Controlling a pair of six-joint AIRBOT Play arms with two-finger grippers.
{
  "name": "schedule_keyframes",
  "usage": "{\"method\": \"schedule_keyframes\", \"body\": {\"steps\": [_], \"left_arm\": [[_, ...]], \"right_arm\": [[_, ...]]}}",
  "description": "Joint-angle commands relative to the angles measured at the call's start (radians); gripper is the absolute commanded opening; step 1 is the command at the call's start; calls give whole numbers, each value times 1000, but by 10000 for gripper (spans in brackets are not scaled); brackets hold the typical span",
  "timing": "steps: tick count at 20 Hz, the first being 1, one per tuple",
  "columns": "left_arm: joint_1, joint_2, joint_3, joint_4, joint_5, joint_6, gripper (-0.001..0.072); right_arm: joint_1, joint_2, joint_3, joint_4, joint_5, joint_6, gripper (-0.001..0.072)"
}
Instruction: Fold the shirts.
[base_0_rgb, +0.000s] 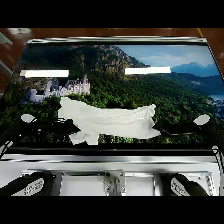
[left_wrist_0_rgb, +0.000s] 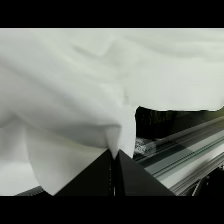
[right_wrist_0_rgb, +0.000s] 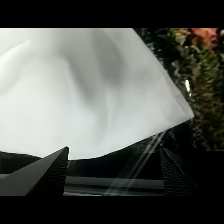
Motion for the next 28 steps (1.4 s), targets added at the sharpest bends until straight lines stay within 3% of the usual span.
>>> {"method": "schedule_keyframes", "body": {"steps": [1, 10, 11, 12, 13, 15, 16, 18, 22, 25, 28], "left_arm": [[-1, 0, 1, -24, -22, 28, 38], [-1, 2, 1, -26, -39, 42, 38], [-1, 2, 1, -26, -38, 42, 39], [-1, 2, 1, -26, -38, 42, 38], [-1, 2, 1, -27, -39, 42, 39], [-1, 2, 4, -26, -58, 54, 38], [-1, 3, 11, -26, -70, 62, 38], [-1, 32, 50, -16, -60, 91, 36], [0, 196, 304, 172, 0, -22, 35], [36, 327, 667, 309, 13, -175, 37], [100, 400, 1075, 316, 77, -254, 37]], "right_arm": [[-48, -39, -1, -37, 37, 18, 677], [-44, -240, 0, 64, -93, 58, 676], [-23, -244, 0, 73, -135, 58, 640], [-3, -243, 0, 72, -182, 58, 449], [10, -244, 0, 76, -226, 71, 326], [25, -243, 2, 111, -301, 93, 124], [25, -243, 11, 133, -299, 89, 69], [25, -225, 67, 148, -232, -5, 67], [23, -45, 294, 146, -46, -216, 67], [23, 175, 562, 141, -75, -224, 67], [23, 356, 852, 130, -232, -153, 68]]}}
